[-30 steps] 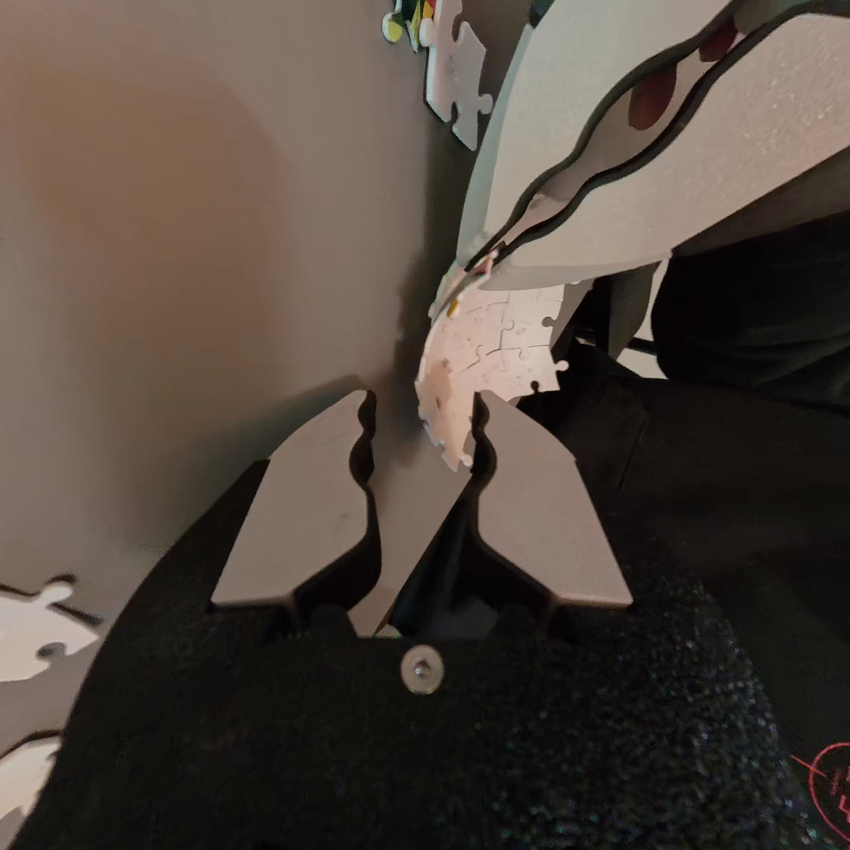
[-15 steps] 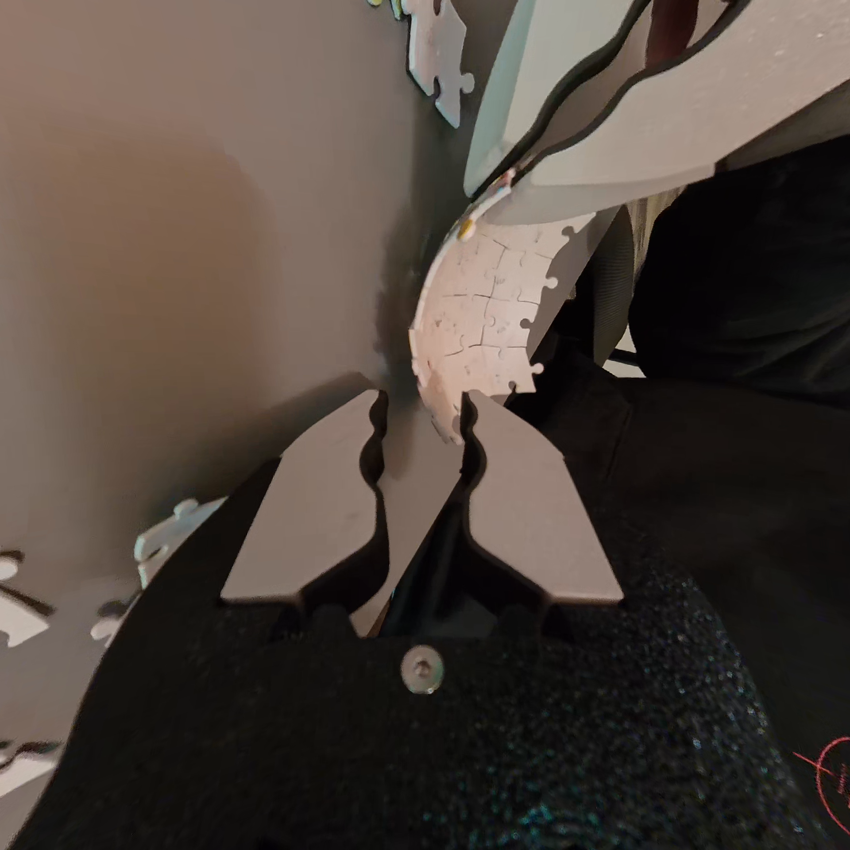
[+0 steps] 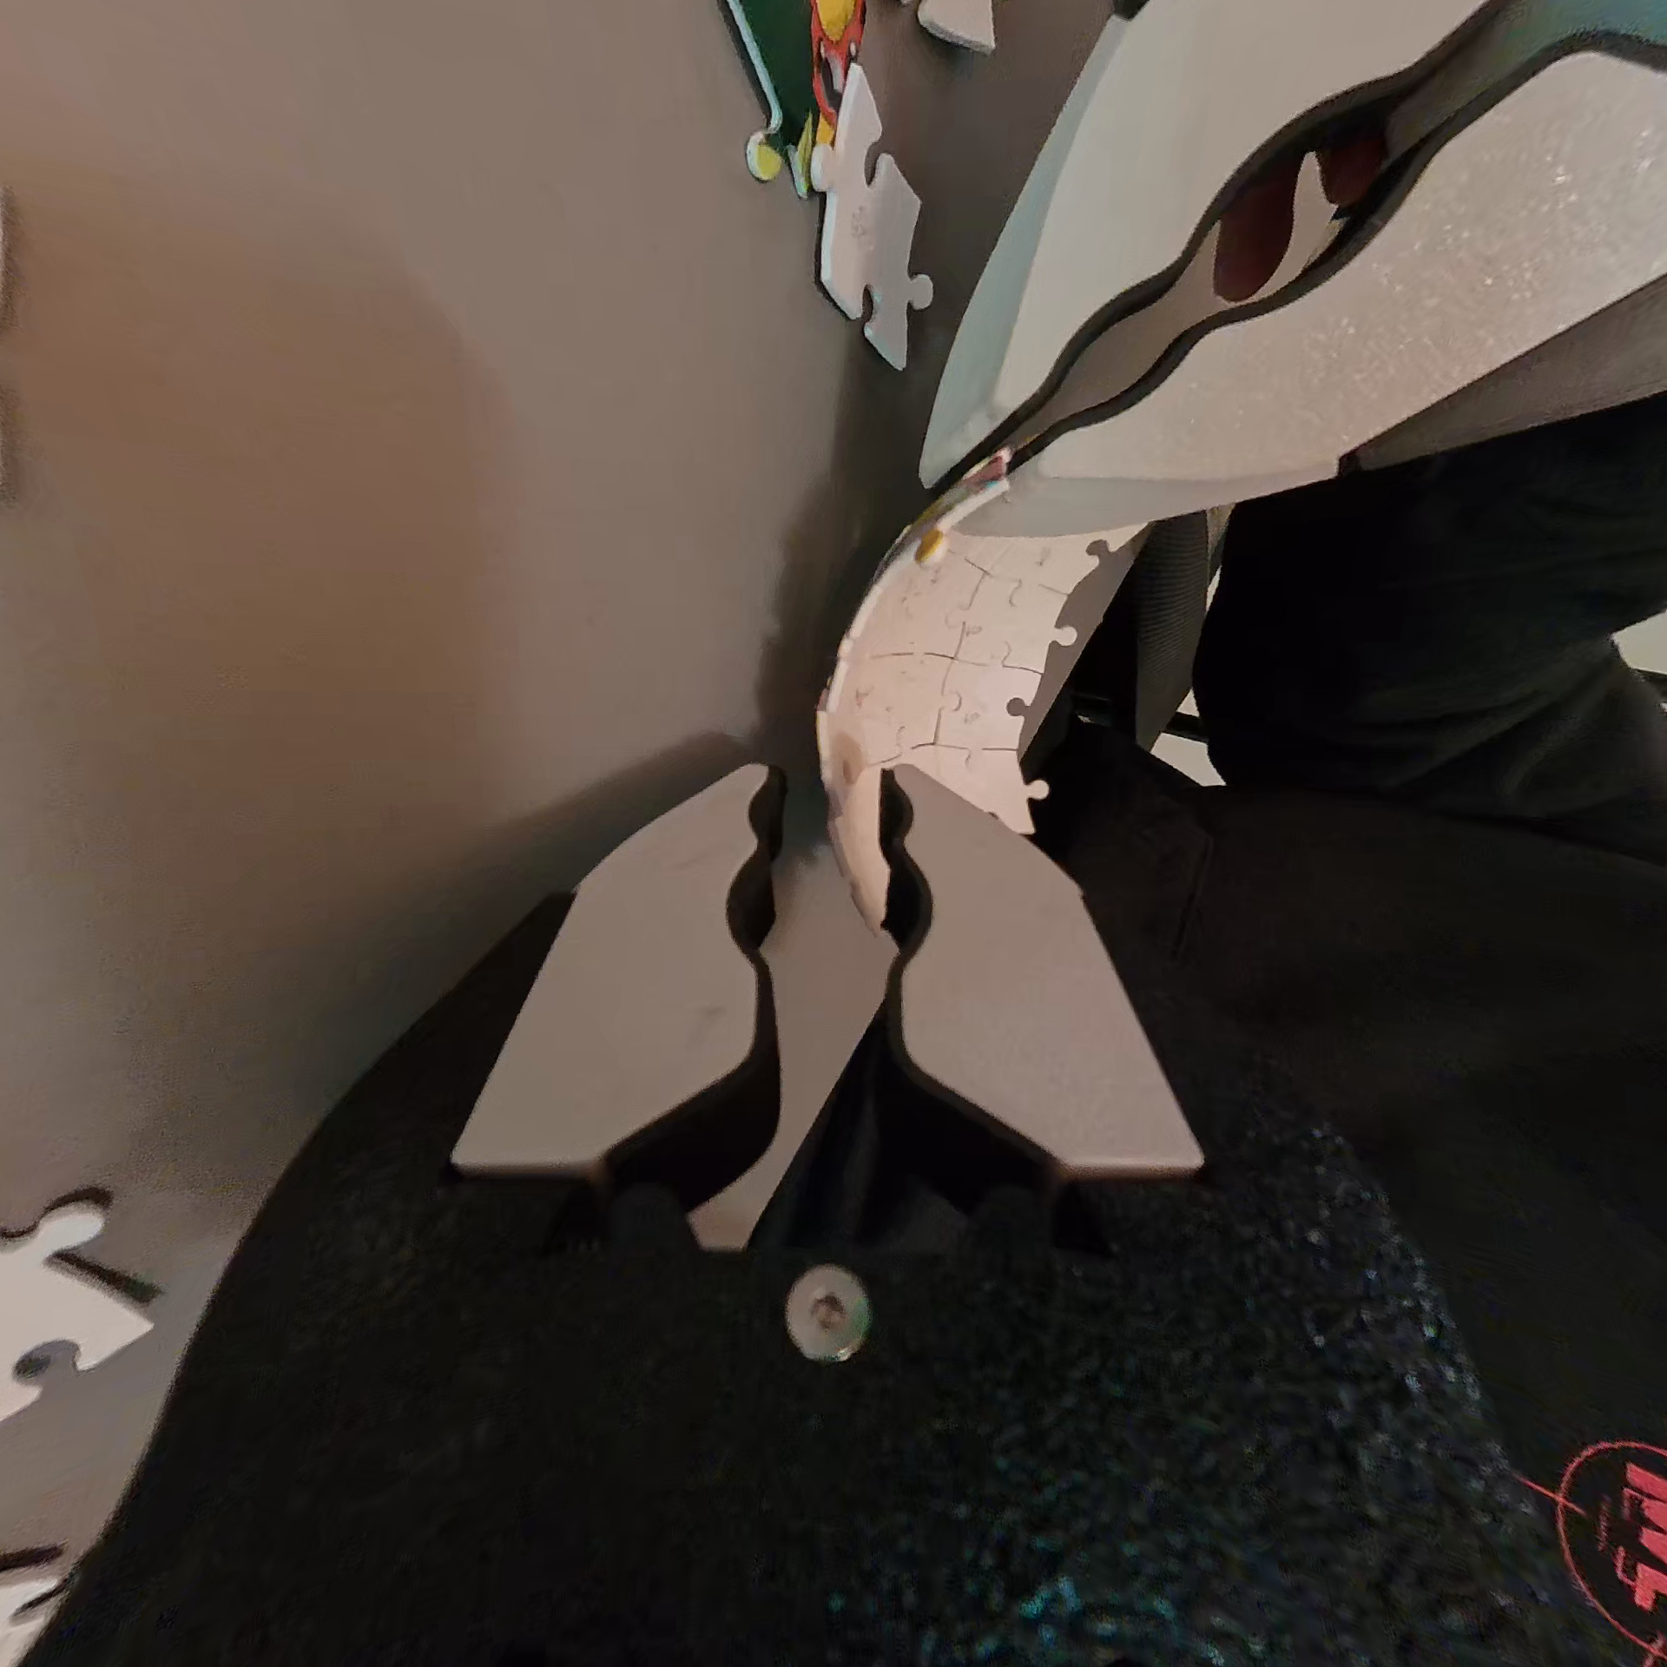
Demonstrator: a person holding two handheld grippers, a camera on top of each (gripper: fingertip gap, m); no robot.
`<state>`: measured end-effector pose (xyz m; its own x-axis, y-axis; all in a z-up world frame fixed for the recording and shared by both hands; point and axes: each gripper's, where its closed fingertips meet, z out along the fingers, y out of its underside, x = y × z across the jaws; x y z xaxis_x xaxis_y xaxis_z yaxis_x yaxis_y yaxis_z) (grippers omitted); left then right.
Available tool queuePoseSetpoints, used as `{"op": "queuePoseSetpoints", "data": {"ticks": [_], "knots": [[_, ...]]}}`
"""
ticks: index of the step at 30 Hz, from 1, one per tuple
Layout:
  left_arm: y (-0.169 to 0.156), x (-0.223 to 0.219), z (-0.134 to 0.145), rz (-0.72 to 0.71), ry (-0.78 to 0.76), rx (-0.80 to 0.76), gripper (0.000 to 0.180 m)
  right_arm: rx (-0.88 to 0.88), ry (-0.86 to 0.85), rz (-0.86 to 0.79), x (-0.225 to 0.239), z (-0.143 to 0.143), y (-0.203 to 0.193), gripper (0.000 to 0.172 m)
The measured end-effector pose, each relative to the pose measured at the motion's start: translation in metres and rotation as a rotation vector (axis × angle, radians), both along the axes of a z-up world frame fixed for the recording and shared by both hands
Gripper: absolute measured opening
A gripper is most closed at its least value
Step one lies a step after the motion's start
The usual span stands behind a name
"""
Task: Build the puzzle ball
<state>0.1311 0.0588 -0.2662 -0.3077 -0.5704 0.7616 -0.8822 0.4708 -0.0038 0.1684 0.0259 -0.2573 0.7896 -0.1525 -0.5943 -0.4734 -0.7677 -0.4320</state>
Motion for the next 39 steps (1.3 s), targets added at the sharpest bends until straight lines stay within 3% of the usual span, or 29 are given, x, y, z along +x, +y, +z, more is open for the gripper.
{"op": "queuePoseSetpoints", "data": {"ticks": [39], "knots": [[-0.002, -0.017, -0.011, -0.057, 0.027, 0.029, 0.006, 0.021, -0.001, 0.049, -0.009, -0.002, 0.01, 0.002]]}}
